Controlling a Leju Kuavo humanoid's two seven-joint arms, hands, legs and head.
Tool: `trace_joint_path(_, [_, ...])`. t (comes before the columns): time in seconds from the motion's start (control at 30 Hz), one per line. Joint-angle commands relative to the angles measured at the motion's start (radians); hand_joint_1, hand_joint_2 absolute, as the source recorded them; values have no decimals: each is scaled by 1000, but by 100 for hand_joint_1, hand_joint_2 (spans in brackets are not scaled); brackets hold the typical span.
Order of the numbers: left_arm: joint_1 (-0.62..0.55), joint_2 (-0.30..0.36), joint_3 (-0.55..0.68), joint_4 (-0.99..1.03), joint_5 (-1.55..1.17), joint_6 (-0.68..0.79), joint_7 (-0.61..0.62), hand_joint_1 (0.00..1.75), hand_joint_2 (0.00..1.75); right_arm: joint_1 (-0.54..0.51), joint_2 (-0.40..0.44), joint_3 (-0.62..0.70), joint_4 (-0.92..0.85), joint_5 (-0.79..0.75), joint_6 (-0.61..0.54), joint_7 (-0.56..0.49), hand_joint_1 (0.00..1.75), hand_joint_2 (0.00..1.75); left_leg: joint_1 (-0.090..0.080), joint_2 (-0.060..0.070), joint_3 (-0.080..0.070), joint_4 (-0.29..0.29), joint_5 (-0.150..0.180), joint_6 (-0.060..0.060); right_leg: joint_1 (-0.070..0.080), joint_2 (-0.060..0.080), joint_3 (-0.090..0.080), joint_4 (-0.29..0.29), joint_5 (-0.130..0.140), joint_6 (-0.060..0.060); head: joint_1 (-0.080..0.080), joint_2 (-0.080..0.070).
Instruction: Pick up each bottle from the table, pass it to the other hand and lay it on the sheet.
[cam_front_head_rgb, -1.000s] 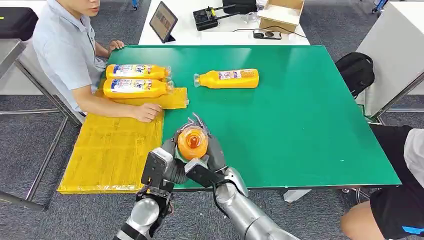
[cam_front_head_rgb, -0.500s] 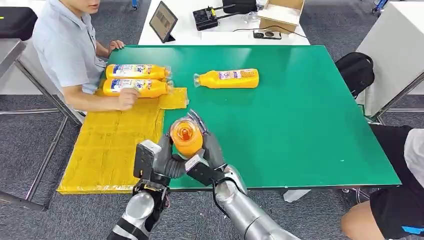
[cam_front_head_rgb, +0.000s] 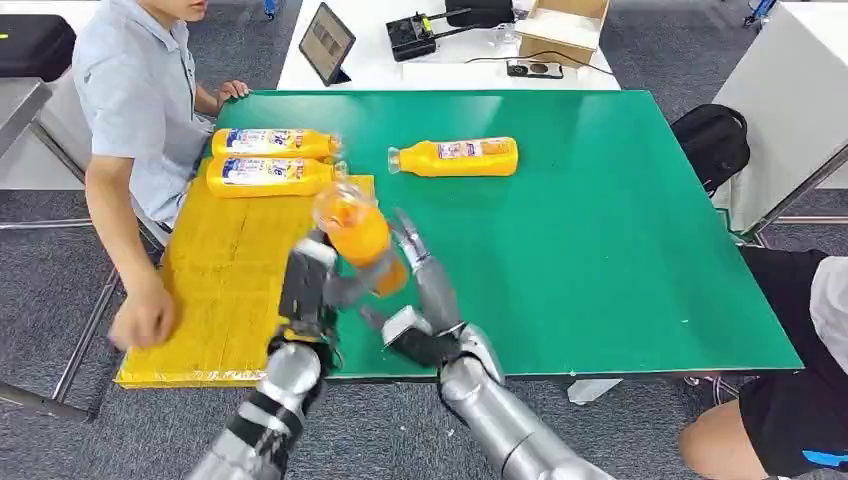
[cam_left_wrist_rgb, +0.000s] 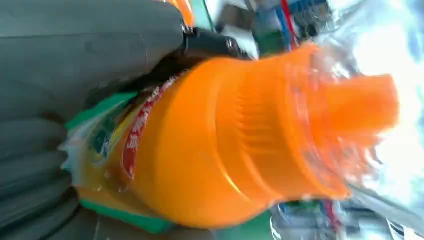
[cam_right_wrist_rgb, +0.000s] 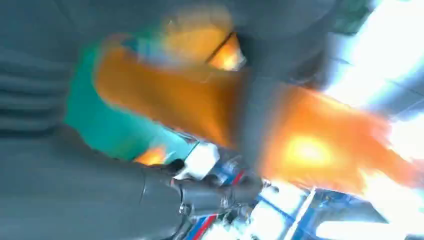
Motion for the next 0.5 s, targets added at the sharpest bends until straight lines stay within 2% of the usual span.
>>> trace_joint_path(0.03, [-136,79,162,231,4,25,6,175,175,-10,-25,97,-105,-28,-22,-32,0,0,1,2,5,-1,-1,0,1,0,3,0,-1,-4,-5,0])
trace_joint_path(0.13, [-150,87,205,246,45,3,-9,175,175,-10,-27,96,-94,-33,-20,-32,0,0,2,-6,-1,0,3,0,2,-6,0,0,-1,-2,-3,0])
trace_joint_path(0.33, [-150,88,230,255,77,-28,-31,175,175,-5,-32,97,-94,-38,-17,-32,0,0,1,-5,-2,0,3,-1,1,-6,0,0,-1,-2,-3,0])
trace_joint_path(0.4, [-150,89,227,255,68,-19,-34,175,175,-5,-32,98,-95,-39,-17,-32,0,0,1,-4,-1,0,2,-1,1,-5,1,0,-1,-2,-3,0])
trace_joint_path(0.43, [-153,97,212,265,3,49,-38,175,175,-1,-34,103,-102,-38,-13,-32,0,0,1,-4,-1,-1,3,-1,1,-5,0,0,-1,-2,-4,0])
trace_joint_path(0.5, [-155,99,207,267,-18,69,-39,175,175,0,-36,106,-107,-35,-15,-32,0,0,1,-4,-1,0,2,-1,1,-6,1,0,-1,-2,-4,0])
